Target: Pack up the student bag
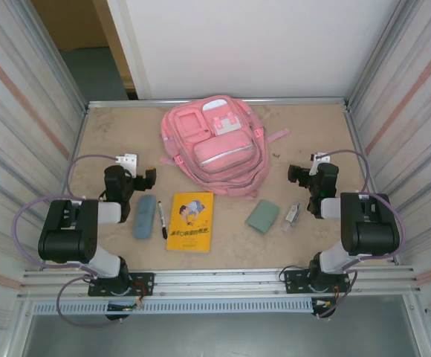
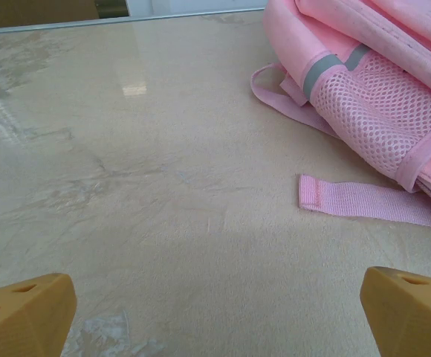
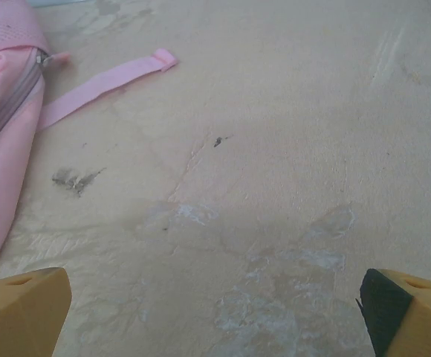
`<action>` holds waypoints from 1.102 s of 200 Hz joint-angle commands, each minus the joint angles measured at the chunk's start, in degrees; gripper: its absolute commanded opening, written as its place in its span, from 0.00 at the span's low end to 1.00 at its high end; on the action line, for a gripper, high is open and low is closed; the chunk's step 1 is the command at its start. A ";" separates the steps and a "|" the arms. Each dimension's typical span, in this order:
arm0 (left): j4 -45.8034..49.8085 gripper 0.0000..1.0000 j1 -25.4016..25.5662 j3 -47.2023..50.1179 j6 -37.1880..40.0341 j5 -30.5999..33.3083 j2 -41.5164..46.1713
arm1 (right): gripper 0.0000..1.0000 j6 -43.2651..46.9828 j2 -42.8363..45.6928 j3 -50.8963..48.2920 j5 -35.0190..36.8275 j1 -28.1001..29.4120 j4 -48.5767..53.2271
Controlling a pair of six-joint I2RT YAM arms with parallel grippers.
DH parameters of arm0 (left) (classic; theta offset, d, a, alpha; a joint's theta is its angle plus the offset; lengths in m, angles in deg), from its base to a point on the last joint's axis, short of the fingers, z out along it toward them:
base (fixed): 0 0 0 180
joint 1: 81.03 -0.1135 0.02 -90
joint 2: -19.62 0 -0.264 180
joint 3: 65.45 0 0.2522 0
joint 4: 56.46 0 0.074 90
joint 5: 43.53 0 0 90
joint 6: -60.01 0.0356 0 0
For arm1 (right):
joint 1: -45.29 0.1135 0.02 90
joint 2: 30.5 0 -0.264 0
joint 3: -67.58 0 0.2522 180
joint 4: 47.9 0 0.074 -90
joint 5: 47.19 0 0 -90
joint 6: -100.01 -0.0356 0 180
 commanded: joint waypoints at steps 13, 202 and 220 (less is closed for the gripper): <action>-0.51 0.99 0.16 -0.77 0.66 0.49 0.23 | 0.99 0.58 0.47 0.99 -0.45 0.02 -0.63; 28.37 0.99 7.01 -11.20 5.45 6.76 11.99 | 0.99 -10.11 10.92 10.92 7.66 -1.43 28.94; 47.48 0.99 10.64 -18.71 1.45 8.36 18.93 | 0.99 -24.59 14.93 17.91 5.43 -6.48 45.41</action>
